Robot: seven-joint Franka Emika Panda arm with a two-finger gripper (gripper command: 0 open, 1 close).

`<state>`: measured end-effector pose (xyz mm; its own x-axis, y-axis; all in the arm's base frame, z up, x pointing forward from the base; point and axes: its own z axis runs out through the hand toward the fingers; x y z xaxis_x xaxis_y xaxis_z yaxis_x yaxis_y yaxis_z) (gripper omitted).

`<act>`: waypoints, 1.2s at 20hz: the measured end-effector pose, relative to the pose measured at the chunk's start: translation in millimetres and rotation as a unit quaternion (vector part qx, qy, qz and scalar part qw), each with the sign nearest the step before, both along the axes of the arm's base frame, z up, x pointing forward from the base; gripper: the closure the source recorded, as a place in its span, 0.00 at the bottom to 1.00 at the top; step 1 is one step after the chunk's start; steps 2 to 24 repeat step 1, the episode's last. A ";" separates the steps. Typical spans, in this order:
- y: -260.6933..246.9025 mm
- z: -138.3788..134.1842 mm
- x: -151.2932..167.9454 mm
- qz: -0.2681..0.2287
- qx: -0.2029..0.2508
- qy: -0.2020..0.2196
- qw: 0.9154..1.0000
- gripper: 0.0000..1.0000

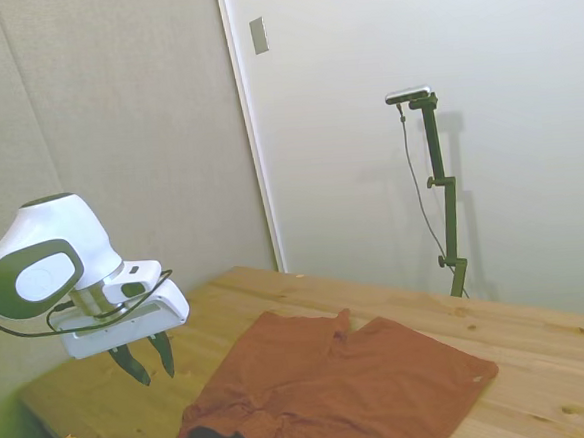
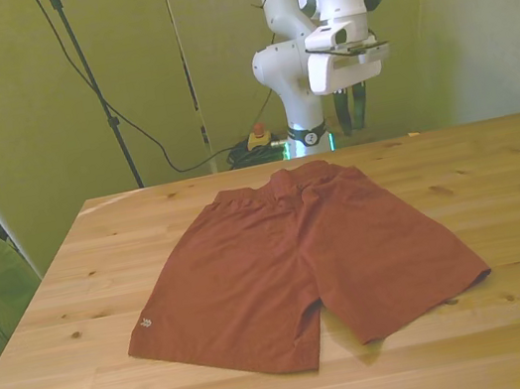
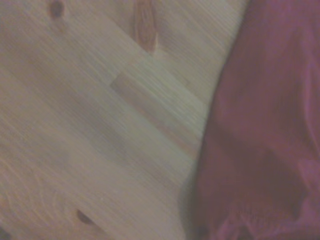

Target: Unfold the shorts

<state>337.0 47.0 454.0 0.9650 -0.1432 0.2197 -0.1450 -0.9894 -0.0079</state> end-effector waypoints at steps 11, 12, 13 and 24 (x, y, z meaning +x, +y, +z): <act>2.6 6.4 -1.4 -0.012 0.007 -0.001 1.000 0.00; 2.6 6.4 -1.4 -0.012 0.007 -0.001 1.000 0.00; 2.6 6.4 -1.4 -0.012 0.007 -0.001 1.000 0.00; 2.6 6.4 -1.4 -0.012 0.007 -0.001 1.000 0.00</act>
